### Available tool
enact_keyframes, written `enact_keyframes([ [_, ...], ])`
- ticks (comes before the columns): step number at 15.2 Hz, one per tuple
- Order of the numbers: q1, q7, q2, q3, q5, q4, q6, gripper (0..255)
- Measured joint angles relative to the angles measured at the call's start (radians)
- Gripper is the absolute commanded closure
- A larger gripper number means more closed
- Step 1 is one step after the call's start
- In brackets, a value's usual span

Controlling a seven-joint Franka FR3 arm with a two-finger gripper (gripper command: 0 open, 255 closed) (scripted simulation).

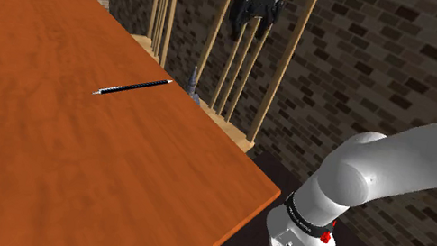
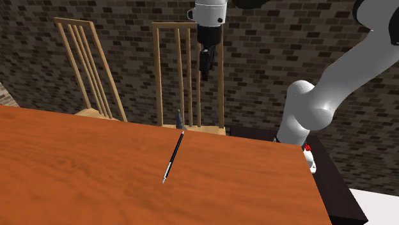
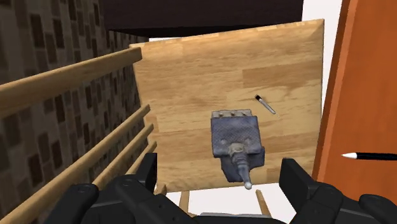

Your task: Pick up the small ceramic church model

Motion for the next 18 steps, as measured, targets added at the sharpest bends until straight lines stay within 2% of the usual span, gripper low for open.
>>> enact_keyframes([
  [6,-0.038,0.275,0.264,0.068,0.068,0.110,0.012,0],
  [11,-0.058,0.477,0.492,0.084,0.118,0.230,0.017,0],
  [14,-0.059,0.520,0.542,0.084,0.130,0.242,0.032,0],
  [18,-0.059,0.521,0.558,0.085,0.131,0.204,0.082,0],
])
